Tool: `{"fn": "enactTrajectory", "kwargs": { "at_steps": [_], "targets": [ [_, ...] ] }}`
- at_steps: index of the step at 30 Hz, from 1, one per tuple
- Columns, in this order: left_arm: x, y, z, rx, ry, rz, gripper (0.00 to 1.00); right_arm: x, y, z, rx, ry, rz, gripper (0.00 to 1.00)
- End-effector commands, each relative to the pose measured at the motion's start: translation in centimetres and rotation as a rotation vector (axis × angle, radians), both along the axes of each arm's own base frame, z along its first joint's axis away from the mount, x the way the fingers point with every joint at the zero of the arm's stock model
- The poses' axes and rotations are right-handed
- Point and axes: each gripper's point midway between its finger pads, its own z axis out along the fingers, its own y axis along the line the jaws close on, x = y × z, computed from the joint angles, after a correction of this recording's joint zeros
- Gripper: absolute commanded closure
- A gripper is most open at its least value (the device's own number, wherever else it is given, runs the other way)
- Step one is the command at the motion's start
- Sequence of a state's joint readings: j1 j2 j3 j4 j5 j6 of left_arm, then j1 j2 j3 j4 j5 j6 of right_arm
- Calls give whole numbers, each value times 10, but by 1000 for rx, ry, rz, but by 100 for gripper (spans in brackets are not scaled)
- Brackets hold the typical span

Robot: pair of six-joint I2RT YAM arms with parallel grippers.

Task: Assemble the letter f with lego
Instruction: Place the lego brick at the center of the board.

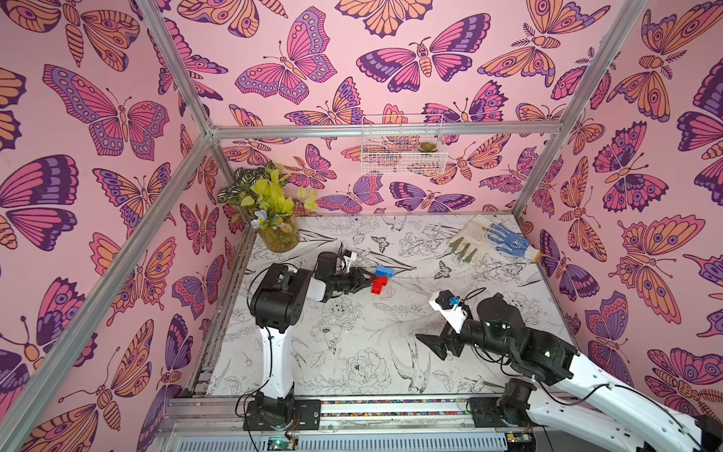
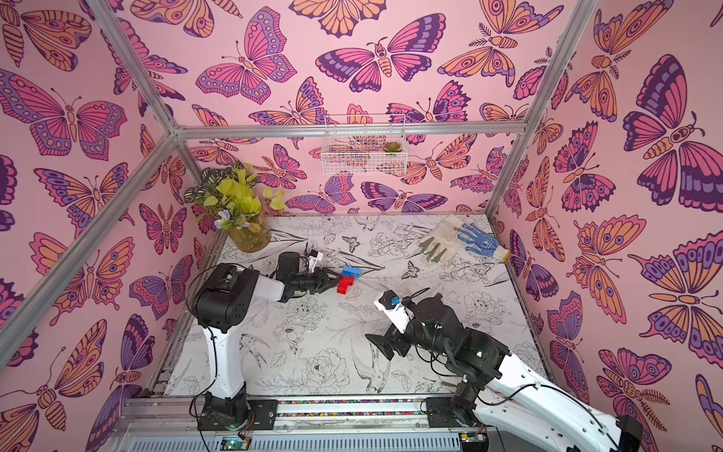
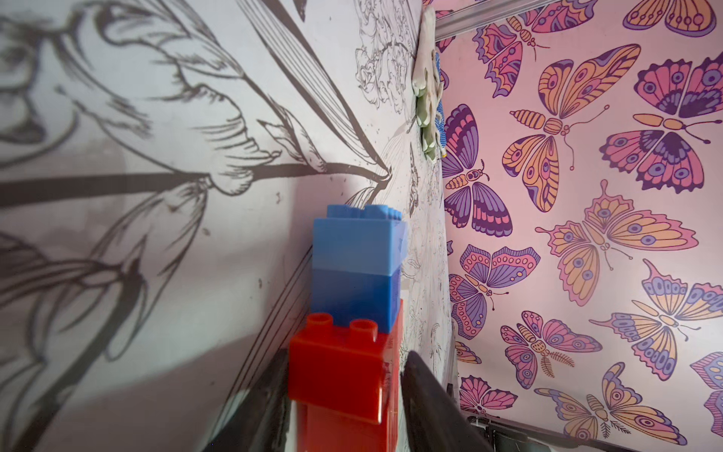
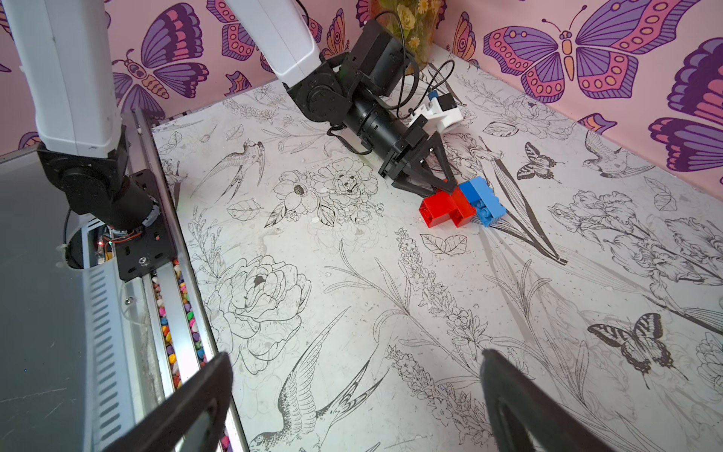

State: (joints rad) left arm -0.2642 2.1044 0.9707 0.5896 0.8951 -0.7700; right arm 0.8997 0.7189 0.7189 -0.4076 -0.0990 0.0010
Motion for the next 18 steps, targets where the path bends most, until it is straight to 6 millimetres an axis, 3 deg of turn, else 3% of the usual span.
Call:
{"fn": "enactTrajectory", "kwargs": {
  "at_steps": [1,18],
  "targets": [
    [-9,5,-8,50,27,-2,52,-2,0,1,5,-3,-1,1],
    [-28,12,-3,99,38,-7,53,-4,0,3,1,-7,3,1]
  ]
}}
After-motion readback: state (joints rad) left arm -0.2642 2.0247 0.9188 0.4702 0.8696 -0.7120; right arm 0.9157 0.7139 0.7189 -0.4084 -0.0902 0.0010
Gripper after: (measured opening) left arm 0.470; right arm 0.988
